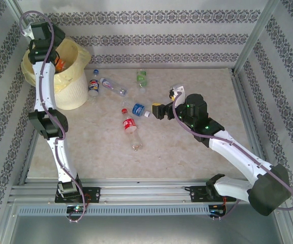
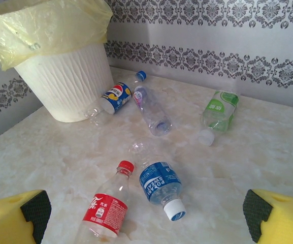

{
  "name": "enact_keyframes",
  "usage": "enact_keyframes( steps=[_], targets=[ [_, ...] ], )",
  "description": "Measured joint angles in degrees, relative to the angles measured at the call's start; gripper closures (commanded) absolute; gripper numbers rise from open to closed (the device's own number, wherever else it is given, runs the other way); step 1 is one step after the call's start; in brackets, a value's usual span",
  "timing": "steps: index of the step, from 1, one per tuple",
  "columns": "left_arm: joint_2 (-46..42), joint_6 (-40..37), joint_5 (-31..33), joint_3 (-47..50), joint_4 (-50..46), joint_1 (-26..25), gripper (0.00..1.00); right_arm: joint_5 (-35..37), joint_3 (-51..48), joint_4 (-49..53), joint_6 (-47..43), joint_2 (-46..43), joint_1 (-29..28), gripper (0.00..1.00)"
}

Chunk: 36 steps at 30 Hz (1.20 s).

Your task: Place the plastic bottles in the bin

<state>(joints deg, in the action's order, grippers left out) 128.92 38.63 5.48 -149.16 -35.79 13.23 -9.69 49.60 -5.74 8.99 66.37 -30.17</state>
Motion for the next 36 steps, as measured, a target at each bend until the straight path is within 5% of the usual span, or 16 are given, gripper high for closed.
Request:
enact_keyframes(
  steps=[13, 22, 36],
  targets=[
    [-2.12, -1.11, -2.03, 2.54, -1.40, -0.81, 0.00, 3.78, -0.57, -0.02, 0.48, -0.35, -0.09, 0.02],
    [-8.92, -4.76, -2.71, 8.74, -1.36, -6.82, 0.00, 6.36, -1.49, 0.17, 1.68, 0.98, -0.07, 0.02],
    [-31.56, -9.84, -11.54, 38.64, 4.17, -21.81, 0.00, 3.63, 4.57, 7.08, -1.31, 19.87, 0.02, 0.07]
  ],
)
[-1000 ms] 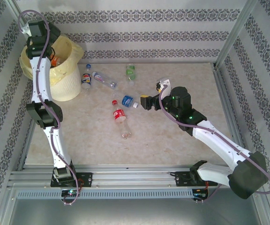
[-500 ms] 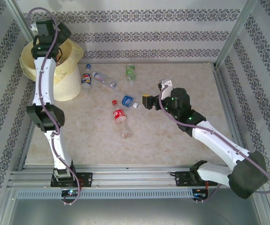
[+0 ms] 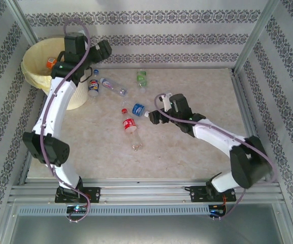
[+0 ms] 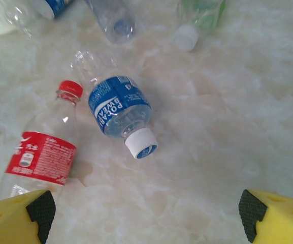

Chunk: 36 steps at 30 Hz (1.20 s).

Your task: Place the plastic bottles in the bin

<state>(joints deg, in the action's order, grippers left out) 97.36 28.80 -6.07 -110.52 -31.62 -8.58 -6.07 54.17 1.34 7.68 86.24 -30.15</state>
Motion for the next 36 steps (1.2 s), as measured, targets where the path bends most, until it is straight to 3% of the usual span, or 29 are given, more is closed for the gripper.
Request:
enact_keyframes(
  steps=[11, 21, 28, 36],
  targets=[
    [-10.69, 3.15, -2.97, 21.57, 2.43, -0.81, 0.00, -3.93, 18.64, 10.27, -5.77, 19.41, -0.83, 0.08],
    [-12.48, 3.80, -2.25, 26.84, 2.08, -0.81, 0.00, -1.29, 38.10, 19.39, -7.02, 35.74, -4.24, 0.04],
    [-12.76, 3.72, -2.16, 27.54, 1.60, -0.81, 0.00, 0.50, 42.71, 23.21, -4.15, 41.11, -4.50, 0.28],
    [-11.39, 3.58, -7.04, 28.44, 1.95, -0.81, 0.00, 2.45, 38.84, 20.48, -1.36, 39.19, -4.50, 0.45]
  ],
)
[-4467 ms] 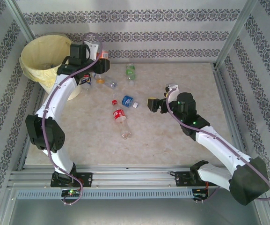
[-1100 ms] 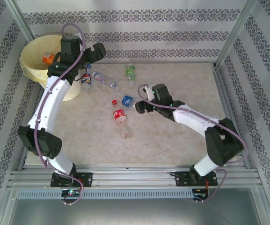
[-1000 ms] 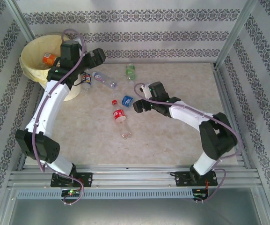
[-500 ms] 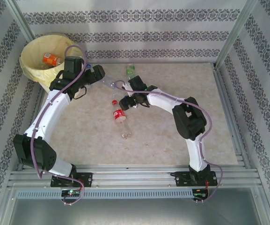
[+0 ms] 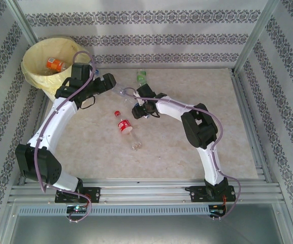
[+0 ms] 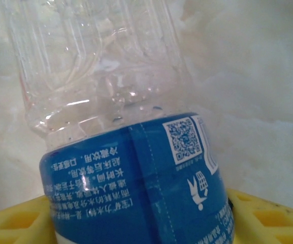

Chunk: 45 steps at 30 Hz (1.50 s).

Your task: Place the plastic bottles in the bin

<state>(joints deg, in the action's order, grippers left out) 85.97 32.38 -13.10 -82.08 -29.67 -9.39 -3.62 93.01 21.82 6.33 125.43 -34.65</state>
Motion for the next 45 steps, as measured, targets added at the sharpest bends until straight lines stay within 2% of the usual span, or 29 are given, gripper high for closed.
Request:
enact_keyframes(
  steps=[10, 16, 20, 29, 32, 35, 38, 42, 45],
  targets=[
    [6.45, 2.62, -8.72, 3.76, 5.97, -2.45, 0.00, 1.01, -22.10, -11.50, 4.48, -18.08, 0.98, 0.45],
    [9.97, 5.73, -15.56, 5.73, 14.19, -6.51, 0.00, -3.30, -32.44, -21.42, 8.55, -27.67, 3.10, 0.45],
    [12.31, 7.89, -19.58, 7.43, 20.50, -8.90, 0.00, -6.12, -35.36, -25.49, 10.56, -29.64, 3.96, 0.44],
    [17.31, 9.51, -20.96, 6.49, 25.73, -12.35, 0.01, -12.59, -37.07, -31.87, 14.43, -32.24, 4.07, 0.43],
    [18.53, 9.75, -21.18, 5.64, 26.34, -13.20, 0.11, -13.62, -37.38, -32.44, 15.17, -32.92, 4.07, 0.42],
    [18.58, 9.86, -21.20, 5.27, 26.88, -13.92, 0.29, -14.47, -37.75, -32.76, 15.85, -33.16, 4.07, 0.41],
    [18.56, 10.14, -21.40, 5.01, 27.74, -14.23, 0.41, -15.02, -38.21, -32.92, 16.35, -33.62, 4.09, 0.39],
    [18.56, 10.67, -21.70, 5.01, 28.72, -14.25, 0.47, -15.63, -38.86, -33.24, 16.57, -34.58, 4.44, 0.33],
    [18.56, 10.91, -22.10, 4.98, 29.27, -14.51, 0.49, -16.39, -39.50, -33.27, 16.76, -35.52, 4.61, 0.20]
  ],
)
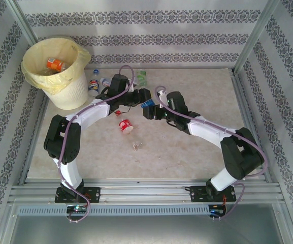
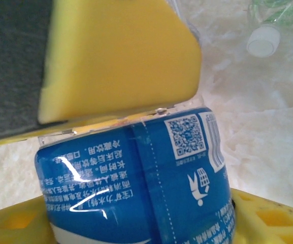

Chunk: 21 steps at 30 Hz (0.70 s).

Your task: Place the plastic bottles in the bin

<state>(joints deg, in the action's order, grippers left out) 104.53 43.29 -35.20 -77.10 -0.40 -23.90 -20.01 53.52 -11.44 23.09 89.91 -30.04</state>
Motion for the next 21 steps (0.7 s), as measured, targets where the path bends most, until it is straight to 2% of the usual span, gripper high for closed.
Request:
enact_keyframes(
  steps=[4, 7, 21],
  targets=[
    [0.00, 0.09, 0.09, -0.04, 0.02, -0.04, 0.49, -1.31, -0.98, -0.42, 0.00, -1.90, 0.39, 0.07],
    [0.02, 0.09, 0.28, -0.46, 0.00, -0.02, 0.50, -1.97, -2.05, -0.92, -0.46, -3.93, 0.66, 0.02],
    [0.76, -2.49, 4.50, -6.69, -4.42, 0.02, 0.51, -1.44, -4.70, 0.48, -5.57, -14.36, 1.07, 0.02]
  ],
)
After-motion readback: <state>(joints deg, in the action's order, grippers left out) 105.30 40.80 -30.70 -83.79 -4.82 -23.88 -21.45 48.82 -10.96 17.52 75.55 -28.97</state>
